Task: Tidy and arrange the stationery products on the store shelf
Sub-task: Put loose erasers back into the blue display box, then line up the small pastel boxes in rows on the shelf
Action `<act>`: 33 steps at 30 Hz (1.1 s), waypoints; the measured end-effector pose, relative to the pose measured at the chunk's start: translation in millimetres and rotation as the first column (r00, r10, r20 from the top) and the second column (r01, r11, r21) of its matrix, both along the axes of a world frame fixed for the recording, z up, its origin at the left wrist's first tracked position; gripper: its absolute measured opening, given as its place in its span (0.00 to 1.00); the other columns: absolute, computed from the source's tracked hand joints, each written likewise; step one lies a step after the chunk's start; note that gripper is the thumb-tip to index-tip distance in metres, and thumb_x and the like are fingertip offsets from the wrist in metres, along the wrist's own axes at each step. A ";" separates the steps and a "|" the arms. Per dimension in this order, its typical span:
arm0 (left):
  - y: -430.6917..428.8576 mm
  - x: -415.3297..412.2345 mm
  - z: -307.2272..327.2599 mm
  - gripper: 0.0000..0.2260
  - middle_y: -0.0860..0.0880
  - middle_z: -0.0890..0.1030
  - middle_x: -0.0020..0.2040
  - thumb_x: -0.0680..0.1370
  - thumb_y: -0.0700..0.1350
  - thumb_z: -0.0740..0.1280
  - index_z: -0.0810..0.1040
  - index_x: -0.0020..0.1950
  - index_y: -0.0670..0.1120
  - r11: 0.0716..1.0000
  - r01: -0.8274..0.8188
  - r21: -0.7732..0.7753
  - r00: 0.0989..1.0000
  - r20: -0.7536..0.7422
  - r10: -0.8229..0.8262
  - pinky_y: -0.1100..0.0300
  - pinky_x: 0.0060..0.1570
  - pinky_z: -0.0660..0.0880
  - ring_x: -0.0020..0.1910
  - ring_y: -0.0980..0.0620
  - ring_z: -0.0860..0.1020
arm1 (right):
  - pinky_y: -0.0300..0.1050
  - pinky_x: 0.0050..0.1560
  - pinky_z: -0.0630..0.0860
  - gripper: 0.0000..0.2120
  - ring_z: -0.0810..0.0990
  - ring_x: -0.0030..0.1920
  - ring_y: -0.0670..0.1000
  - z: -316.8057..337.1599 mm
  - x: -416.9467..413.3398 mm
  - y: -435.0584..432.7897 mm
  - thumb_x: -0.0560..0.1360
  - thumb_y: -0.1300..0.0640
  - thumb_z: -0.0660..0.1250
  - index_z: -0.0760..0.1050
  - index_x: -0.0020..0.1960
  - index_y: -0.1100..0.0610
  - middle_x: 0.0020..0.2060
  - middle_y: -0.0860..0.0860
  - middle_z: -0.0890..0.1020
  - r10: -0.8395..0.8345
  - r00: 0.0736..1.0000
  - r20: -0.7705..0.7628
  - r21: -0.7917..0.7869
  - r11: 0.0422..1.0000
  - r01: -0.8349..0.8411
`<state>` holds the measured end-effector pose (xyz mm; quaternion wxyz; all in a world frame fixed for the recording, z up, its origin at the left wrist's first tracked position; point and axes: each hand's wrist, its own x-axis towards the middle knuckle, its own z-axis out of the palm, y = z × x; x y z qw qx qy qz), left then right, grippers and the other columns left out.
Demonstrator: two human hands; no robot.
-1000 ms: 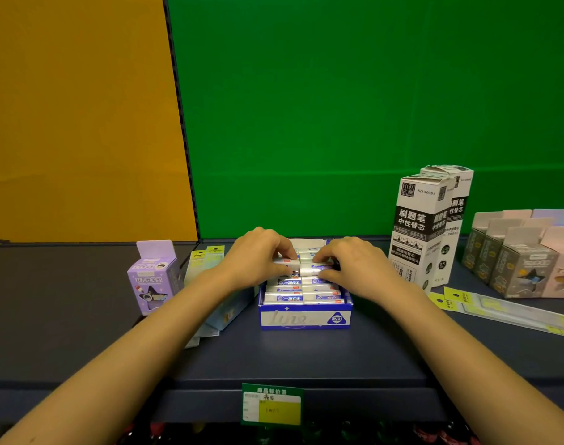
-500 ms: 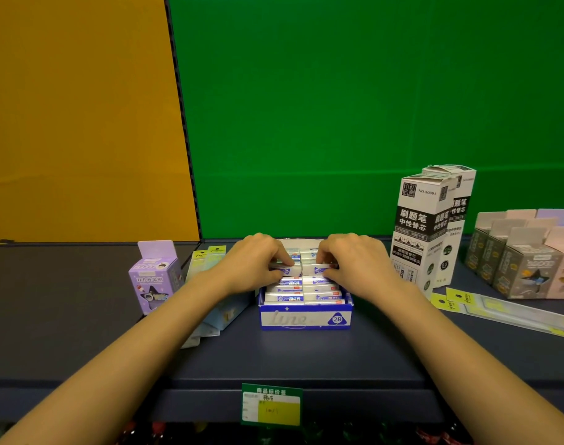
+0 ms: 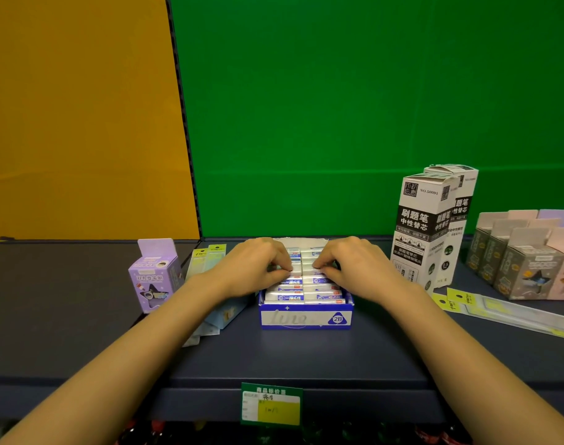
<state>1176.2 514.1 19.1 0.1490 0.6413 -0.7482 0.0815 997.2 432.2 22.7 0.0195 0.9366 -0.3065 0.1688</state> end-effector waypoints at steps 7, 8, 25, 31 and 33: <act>5.3 -2.0 -0.7 0.19 0.50 0.79 0.58 0.80 0.54 0.54 0.81 0.53 0.45 0.999 -0.025 0.036 0.997 0.077 0.022 0.55 0.53 0.71 0.55 0.51 0.75 | 0.48 0.53 0.73 0.15 0.76 0.58 0.53 0.6 0.4 3.8 0.76 0.54 0.57 0.78 0.57 0.45 0.59 0.46 0.79 -0.003 0.996 -0.088 -0.044 0.999 0.000; 8.2 -2.8 0.3 0.20 0.50 0.79 0.59 0.81 0.54 0.53 0.80 0.55 0.45 0.998 -0.031 0.048 0.995 0.092 0.027 0.55 0.54 0.71 0.56 0.51 0.75 | 0.48 0.53 0.73 0.15 0.76 0.58 0.53 2.1 0.9 5.5 0.76 0.54 0.57 0.78 0.57 0.45 0.59 0.46 0.79 -0.004 0.995 -0.099 -0.043 0.999 0.000; 143.1 66.2 -3.9 0.13 0.58 0.73 0.46 0.69 0.51 0.66 0.67 0.51 0.59 0.704 -0.514 -0.490 0.682 -0.731 -0.011 0.62 0.44 0.69 0.45 0.51 0.72 | 0.50 0.57 0.75 0.32 0.78 0.54 0.51 26.6 73.3 58.0 0.67 0.32 0.63 0.75 0.60 0.55 0.55 0.49 0.81 0.240 0.963 -0.125 0.207 0.955 -0.211; 138.3 87.5 -19.9 0.29 0.57 0.76 0.55 0.67 0.42 0.75 0.67 0.64 0.51 0.910 -0.408 -0.076 0.464 -0.876 0.135 0.61 0.50 0.73 0.53 0.55 0.77 | 0.46 0.39 0.64 0.40 0.71 0.38 0.52 22.3 94.6 63.8 0.66 0.28 0.60 0.77 0.55 0.64 0.44 0.61 0.81 0.159 0.931 -0.327 0.275 0.959 -0.067; 135.7 91.4 -22.3 0.28 0.57 0.79 0.55 0.65 0.44 0.77 0.69 0.61 0.54 0.947 -0.319 0.026 0.437 -0.883 0.172 0.63 0.48 0.75 0.52 0.57 0.79 | 0.47 0.42 0.66 0.36 0.71 0.41 0.51 23.0 95.2 65.5 0.67 0.31 0.62 0.74 0.58 0.62 0.53 0.59 0.81 0.191 0.933 -0.305 0.371 0.926 -0.069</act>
